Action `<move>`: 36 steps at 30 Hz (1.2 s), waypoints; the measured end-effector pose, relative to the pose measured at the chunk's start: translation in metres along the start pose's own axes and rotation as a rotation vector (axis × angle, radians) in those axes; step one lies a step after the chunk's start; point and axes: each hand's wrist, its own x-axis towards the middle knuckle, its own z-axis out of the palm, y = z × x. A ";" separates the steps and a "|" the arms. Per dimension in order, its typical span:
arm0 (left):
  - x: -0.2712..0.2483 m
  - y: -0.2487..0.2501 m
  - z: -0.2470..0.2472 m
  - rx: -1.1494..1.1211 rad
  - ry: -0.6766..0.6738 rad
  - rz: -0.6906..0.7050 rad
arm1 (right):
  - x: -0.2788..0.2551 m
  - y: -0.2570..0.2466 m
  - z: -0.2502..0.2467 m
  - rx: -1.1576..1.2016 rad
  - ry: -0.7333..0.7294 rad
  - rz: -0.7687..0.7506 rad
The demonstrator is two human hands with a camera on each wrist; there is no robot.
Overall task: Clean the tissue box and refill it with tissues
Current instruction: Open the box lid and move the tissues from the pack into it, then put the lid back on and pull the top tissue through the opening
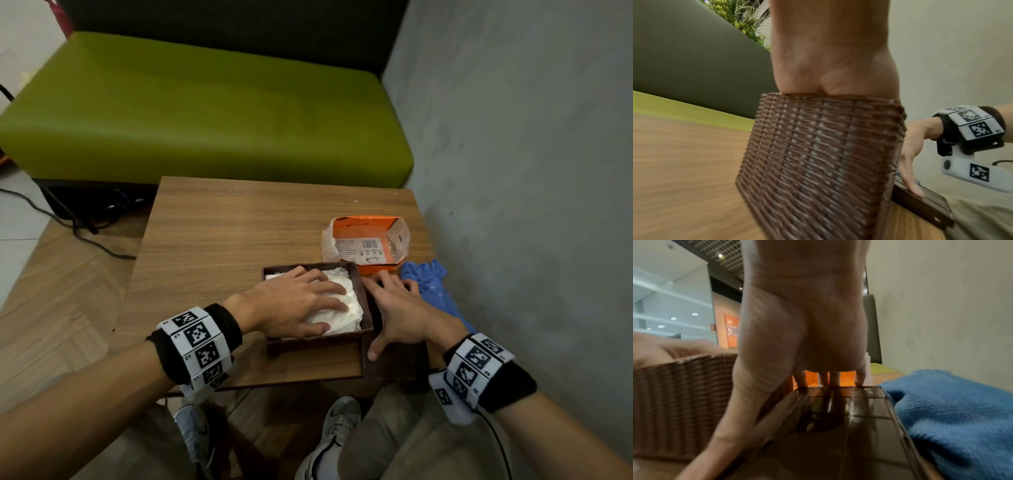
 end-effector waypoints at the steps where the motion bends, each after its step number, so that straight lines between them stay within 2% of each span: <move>1: -0.001 0.000 0.000 -0.002 0.005 0.003 | -0.001 0.000 -0.004 0.014 0.018 0.007; 9: -0.003 0.000 -0.001 -0.014 0.057 0.018 | -0.028 0.025 -0.051 0.507 0.025 -0.118; 16: -0.014 0.001 -0.012 -0.138 0.209 -0.033 | -0.061 0.039 -0.074 0.893 0.181 -0.151; 20: -0.015 0.005 -0.017 -0.397 0.254 -0.066 | -0.066 0.037 -0.078 1.127 0.323 -0.215; 22: -0.011 0.011 -0.018 -0.642 0.236 -0.058 | -0.058 0.029 -0.075 1.247 0.416 -0.239; 24: -0.008 0.016 -0.017 -0.904 0.292 -0.070 | -0.042 0.020 -0.069 1.334 0.499 -0.246; 27: -0.012 0.010 -0.020 -1.088 0.486 -0.187 | -0.014 0.006 -0.054 1.401 0.587 -0.218; 29: -0.020 0.002 -0.025 -1.152 0.564 -0.267 | 0.003 -0.004 -0.043 1.396 0.650 -0.186; 33: -0.038 -0.015 -0.032 -1.229 0.637 -0.350 | 0.023 -0.029 -0.030 1.159 0.742 -0.163; 36: -0.052 -0.025 -0.034 -1.289 0.675 -0.386 | 0.021 -0.046 -0.025 1.086 0.701 -0.199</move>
